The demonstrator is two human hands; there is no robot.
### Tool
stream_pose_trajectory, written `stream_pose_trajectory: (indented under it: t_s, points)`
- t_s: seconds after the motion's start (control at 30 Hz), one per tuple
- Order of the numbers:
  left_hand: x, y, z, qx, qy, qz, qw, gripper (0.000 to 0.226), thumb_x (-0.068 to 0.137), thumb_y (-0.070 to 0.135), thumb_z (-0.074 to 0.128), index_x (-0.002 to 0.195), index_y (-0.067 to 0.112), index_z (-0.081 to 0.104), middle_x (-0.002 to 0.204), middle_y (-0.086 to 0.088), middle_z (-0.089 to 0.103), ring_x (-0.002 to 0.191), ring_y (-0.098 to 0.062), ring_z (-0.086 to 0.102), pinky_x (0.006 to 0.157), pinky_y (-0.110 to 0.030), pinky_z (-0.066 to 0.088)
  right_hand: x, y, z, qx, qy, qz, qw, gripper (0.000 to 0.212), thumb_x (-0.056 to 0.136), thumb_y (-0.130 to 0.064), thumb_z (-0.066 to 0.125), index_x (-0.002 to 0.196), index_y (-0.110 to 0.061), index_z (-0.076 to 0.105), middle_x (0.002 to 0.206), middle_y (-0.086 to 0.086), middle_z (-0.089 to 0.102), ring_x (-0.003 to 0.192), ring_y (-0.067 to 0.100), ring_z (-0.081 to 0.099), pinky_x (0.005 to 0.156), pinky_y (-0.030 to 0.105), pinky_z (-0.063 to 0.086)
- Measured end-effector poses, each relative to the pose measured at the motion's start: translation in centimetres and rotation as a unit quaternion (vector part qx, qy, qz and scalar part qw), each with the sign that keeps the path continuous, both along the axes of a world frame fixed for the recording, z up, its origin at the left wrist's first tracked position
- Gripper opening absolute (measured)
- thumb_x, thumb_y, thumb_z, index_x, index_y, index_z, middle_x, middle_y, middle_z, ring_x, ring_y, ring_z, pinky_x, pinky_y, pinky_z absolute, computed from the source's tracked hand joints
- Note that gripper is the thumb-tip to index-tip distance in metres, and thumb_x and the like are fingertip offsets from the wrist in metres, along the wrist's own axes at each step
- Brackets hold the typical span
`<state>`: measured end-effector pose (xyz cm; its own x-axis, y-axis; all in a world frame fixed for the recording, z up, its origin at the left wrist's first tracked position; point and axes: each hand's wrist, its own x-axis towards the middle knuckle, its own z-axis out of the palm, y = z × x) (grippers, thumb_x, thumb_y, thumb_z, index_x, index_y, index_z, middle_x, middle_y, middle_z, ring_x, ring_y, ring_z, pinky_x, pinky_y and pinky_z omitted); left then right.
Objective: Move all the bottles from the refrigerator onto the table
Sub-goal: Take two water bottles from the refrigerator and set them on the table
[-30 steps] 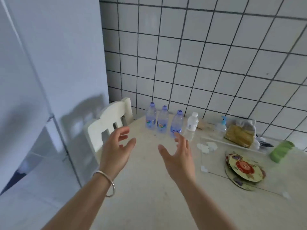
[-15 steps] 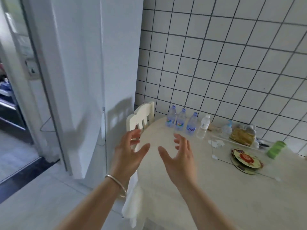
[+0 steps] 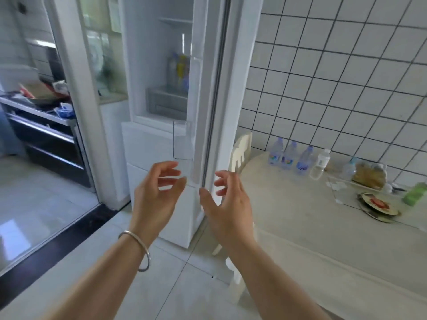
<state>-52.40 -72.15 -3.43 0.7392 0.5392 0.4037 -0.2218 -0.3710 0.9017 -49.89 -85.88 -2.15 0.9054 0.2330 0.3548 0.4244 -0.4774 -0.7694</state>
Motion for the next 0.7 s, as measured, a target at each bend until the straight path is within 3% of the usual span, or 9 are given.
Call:
stream_pose_trajectory:
  t_s: [0.13,0.23,0.37,0.7]
  points:
    - [-0.1,6.7,0.1,0.006,0.003,0.036,0.999,0.023,0.085,0.023,0.065,0.105,0.030,0.057,0.093,0.019,0.064,0.081,0.015,0.058,0.064,-0.007,0.046,0.8,6.9,0.5,-0.005,0.002,0.027,1.000,0.037,0.086,-0.042,0.057,0.119,-0.032,0.043,0.111,-0.014,0.054,0.097,0.005,0.053,0.081,0.023,0.043]
    - [1.5,11.7,0.3,0.014,0.007,0.052,0.999,0.023,0.085,0.022,0.065,0.105,0.030,0.057,0.091,0.019,0.063,0.081,0.009,0.060,0.067,0.000,0.043,2.6,12.1,0.8,-0.010,0.010,0.037,0.999,0.039,0.086,-0.044,0.056,0.121,-0.033,0.041,0.114,-0.014,0.052,0.099,0.006,0.052,0.080,0.024,0.042]
    - [5.4,18.4,1.6,0.019,0.006,0.064,0.998,0.024,0.085,0.022,0.065,0.106,0.029,0.057,0.094,0.017,0.064,0.087,0.005,0.059,0.073,-0.008,0.043,6.8,18.9,1.6,-0.008,0.028,0.057,0.998,0.045,0.085,-0.046,0.057,0.124,-0.032,0.039,0.117,-0.012,0.051,0.101,0.009,0.053,0.084,0.029,0.047]
    - [16.9,32.0,4.3,0.002,0.004,0.006,1.000,0.032,0.085,0.027,0.065,0.113,0.031,0.050,0.105,0.007,0.060,0.093,-0.006,0.058,0.070,-0.017,0.045,18.0,33.0,4.0,0.032,0.075,0.025,0.996,0.043,0.084,-0.046,0.058,0.120,-0.031,0.041,0.114,-0.011,0.051,0.092,0.008,0.055,0.082,0.031,0.047]
